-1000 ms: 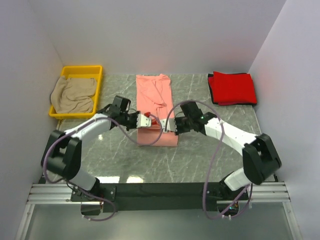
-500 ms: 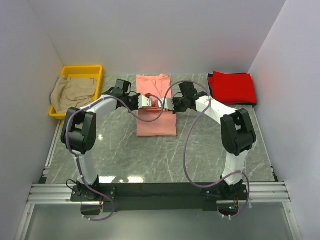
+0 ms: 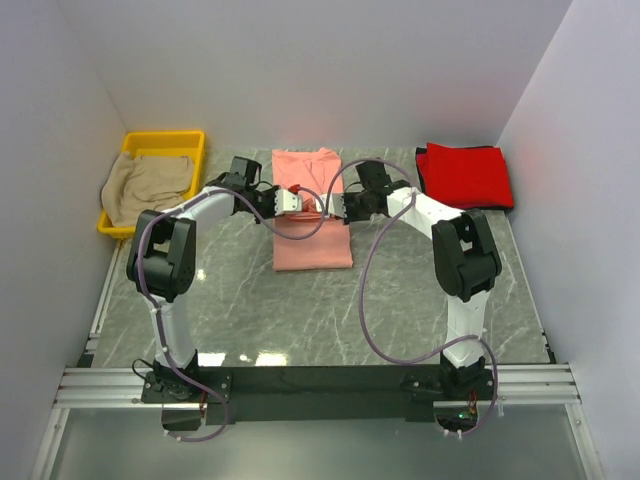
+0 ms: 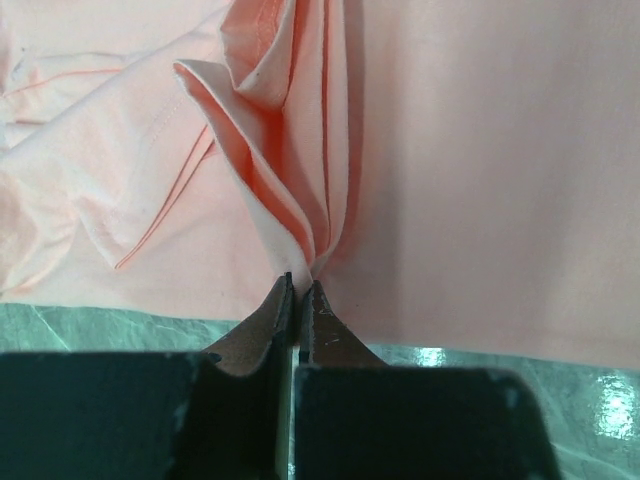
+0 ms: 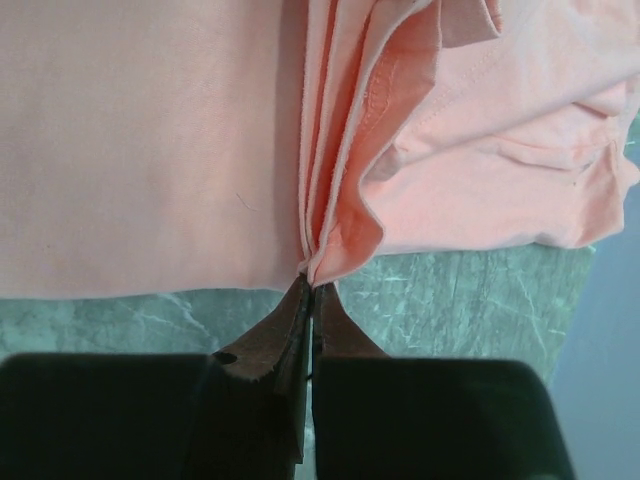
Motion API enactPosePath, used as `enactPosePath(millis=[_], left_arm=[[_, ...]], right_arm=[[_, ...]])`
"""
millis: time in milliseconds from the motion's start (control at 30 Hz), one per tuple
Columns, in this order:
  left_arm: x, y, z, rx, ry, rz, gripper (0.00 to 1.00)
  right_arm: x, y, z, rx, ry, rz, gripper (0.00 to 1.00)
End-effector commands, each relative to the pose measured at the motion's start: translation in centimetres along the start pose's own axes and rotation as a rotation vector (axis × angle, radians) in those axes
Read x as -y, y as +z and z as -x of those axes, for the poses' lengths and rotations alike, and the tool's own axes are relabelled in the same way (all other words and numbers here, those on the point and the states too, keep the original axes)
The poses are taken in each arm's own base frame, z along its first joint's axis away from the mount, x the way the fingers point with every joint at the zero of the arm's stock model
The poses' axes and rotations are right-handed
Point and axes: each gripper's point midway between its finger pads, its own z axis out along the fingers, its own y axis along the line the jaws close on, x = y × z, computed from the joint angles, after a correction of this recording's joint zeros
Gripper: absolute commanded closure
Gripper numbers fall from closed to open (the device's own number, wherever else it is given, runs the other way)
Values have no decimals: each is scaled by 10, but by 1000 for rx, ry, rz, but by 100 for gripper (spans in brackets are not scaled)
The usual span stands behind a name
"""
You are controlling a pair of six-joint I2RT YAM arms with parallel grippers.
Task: Fold and stack the t-shirts
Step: Fold the tshirt
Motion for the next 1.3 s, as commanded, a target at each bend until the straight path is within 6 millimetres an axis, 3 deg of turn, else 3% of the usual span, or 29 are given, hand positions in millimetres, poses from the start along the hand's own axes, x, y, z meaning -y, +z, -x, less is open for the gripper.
enactPosePath(millis=[0,33,67,167,200,233,267,300,333,367,433,533,567,600,667,800,900,933,967,1033,1067,1100,1167,1233,1267], left_arm=[[-12,-7,0,-10,20,28,99],[-10,-4,-5,-19,7,19,98],[-13,-3,-5,-25,6,27,93],[-15,-2,-12,-50,-21,31,79],[-20,-4,-11,-51,-38,44,71],[-23,-6,-12,-54,-48,51,67],[-29,-10,-11,-51,-56,71,56],[-33,-16,-14,-48,-94,94,51],[-38,-24,-10,-40,-100,115,49],[-42,-29,-9,-34,-111,136,41],[-50,-46,-3,-19,-158,181,37],[-46,-61,8,12,-174,205,36],[-39,-62,9,17,-192,198,38],[-33,-64,16,44,-217,179,40],[-24,-71,27,74,-232,161,47],[4,-64,34,108,-320,95,55],[23,-59,36,125,-363,24,57],[28,-60,39,135,-357,13,54],[44,-56,37,132,-359,-20,50],[59,-57,49,143,-279,-29,46],[77,-53,44,137,-249,-45,43],[82,-56,55,153,-204,-33,42],[106,-52,48,139,-182,-52,40],[114,-51,53,142,-139,-43,40],[127,-48,46,128,-139,-55,39]], right_arm=[[30,-4,3,18,-37,-73,99],[30,-3,2,15,-36,-72,95],[35,-3,2,13,-36,-87,79],[48,-4,-1,-6,-10,-147,57],[52,-7,-1,-7,2,-161,37],[57,-12,-4,-18,23,-177,32],[65,-17,-2,-18,33,-199,31],[71,-26,0,-19,42,-217,31],[75,-33,-1,-21,70,-229,31],[78,-41,-1,-22,86,-234,31],[80,-58,4,-19,121,-243,32],[63,-80,14,2,169,-199,39],[45,-79,15,1,194,-151,45],[40,-88,26,30,201,-144,49],[17,-87,31,38,243,-91,57],[-9,-80,38,44,348,-18,71],[-27,-79,42,46,389,64,66],[-32,-79,45,52,376,73,61],[-47,-72,43,49,367,88,50],[-58,-76,55,69,289,74,42],[-75,-70,53,72,274,88,37],[-78,-75,59,84,227,73,37],[-98,-68,65,99,187,81,36],[-105,-69,72,114,143,64,36],[-113,-65,77,120,116,58,36]])
